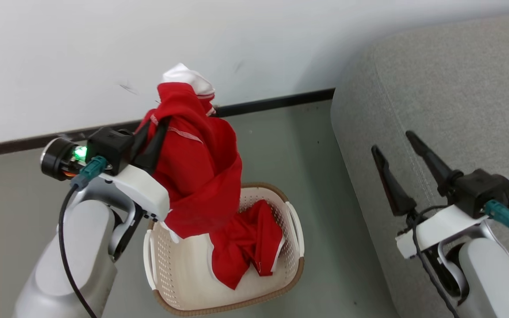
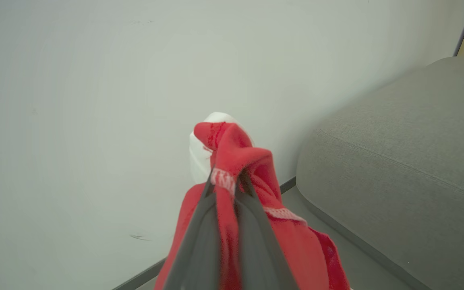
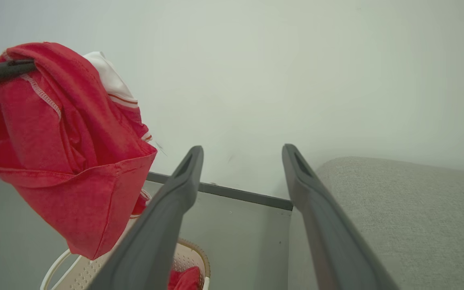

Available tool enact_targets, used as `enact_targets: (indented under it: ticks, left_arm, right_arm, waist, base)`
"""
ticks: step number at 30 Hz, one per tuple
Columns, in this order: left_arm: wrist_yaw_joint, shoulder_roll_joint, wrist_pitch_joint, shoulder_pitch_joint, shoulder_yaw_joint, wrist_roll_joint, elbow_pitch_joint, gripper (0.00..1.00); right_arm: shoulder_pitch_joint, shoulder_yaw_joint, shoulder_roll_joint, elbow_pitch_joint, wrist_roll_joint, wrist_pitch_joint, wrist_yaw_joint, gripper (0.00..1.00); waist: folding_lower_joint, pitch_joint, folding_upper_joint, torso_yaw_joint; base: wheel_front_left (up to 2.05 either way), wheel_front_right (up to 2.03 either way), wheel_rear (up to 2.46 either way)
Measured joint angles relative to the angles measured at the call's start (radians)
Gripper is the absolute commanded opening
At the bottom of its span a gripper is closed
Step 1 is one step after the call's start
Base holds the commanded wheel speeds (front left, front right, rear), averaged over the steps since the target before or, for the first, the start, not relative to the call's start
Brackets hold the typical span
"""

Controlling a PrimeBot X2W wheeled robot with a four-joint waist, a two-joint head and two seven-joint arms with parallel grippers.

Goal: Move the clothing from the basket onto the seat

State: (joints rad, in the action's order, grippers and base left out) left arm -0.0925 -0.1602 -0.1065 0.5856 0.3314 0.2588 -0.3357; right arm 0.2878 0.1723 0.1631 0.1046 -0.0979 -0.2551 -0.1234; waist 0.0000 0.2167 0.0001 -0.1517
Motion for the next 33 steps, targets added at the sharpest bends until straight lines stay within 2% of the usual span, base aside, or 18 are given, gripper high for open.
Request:
enact_targets:
  ticks: [15, 24, 33]
  left_arm:
    - [-0.026, 0.040, 0.090, -0.016, 0.123, 0.059, 0.119, 0.00]
    - [-0.033, 0.063, 0.157, -0.019, 0.188, 0.111, 0.192, 0.00]
    - [-0.033, 0.073, 0.221, -0.018, 0.238, 0.143, 0.261, 0.00]
  right_arm:
    - [-0.059, 0.231, 0.128, 0.063, -0.073, 0.000, 0.000, 1.00]
    - [-0.071, 0.406, 0.160, 0.101, -0.148, 0.000, 0.000, 1.00]
    - [-0.078, 0.498, 0.155, 0.146, -0.230, 0.000, 0.000, 1.00]
  waist:
    - [-0.0001, -0.158, 0.0000, 0.039]
    - [0.0000, -0.227, 0.0000, 0.048]
    - [0.0000, -0.270, 0.0000, 0.058]
  base:
    - [0.00, 0.00, 0.00]
    - [0.00, 0.00, 0.00]
    - [0.00, 0.00, 0.00]
